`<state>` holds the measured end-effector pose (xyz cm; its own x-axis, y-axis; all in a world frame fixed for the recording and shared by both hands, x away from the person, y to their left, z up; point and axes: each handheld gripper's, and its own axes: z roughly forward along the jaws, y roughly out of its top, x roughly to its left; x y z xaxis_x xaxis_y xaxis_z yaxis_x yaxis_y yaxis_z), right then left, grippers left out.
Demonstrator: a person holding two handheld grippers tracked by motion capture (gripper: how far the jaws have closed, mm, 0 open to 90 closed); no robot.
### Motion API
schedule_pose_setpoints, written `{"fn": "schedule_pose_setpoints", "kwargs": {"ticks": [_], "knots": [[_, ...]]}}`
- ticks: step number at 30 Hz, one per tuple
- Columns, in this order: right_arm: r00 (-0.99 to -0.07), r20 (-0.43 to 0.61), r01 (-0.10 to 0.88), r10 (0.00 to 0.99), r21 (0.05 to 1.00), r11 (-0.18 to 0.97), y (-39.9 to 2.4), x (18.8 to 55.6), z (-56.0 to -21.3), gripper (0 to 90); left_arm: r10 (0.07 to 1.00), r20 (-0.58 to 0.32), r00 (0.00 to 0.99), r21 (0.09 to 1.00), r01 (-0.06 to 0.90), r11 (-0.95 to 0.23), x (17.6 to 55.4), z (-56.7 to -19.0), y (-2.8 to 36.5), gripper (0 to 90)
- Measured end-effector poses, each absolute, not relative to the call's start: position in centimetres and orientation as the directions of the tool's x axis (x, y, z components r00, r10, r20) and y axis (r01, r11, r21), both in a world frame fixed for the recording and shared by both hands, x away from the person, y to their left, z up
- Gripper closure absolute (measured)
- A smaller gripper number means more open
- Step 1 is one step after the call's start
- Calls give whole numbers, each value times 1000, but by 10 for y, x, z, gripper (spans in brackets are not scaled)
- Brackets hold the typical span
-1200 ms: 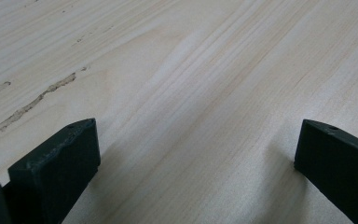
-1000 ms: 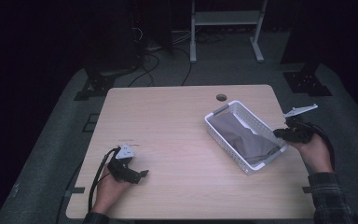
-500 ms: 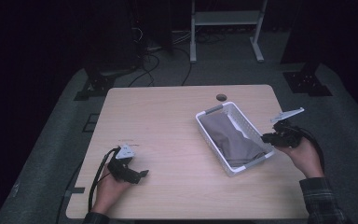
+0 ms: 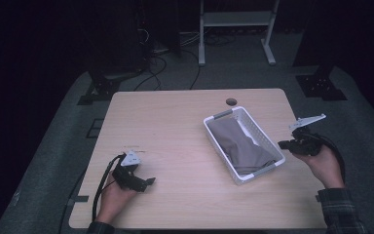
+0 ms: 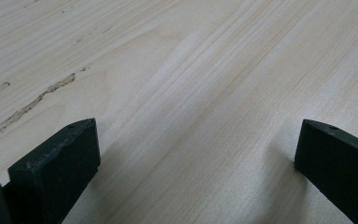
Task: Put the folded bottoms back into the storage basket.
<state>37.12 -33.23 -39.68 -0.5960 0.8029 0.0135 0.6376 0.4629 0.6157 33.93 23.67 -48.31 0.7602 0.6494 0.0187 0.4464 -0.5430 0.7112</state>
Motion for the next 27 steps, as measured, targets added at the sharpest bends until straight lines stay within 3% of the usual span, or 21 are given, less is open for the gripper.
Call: {"fn": "schedule_pose_setpoints", "kwargs": {"ticks": [27], "knots": [[-704,44,567,709,636,523,-302,347,-406,891,651,18,759,713,446,-541,339,-483,237,0]]}}
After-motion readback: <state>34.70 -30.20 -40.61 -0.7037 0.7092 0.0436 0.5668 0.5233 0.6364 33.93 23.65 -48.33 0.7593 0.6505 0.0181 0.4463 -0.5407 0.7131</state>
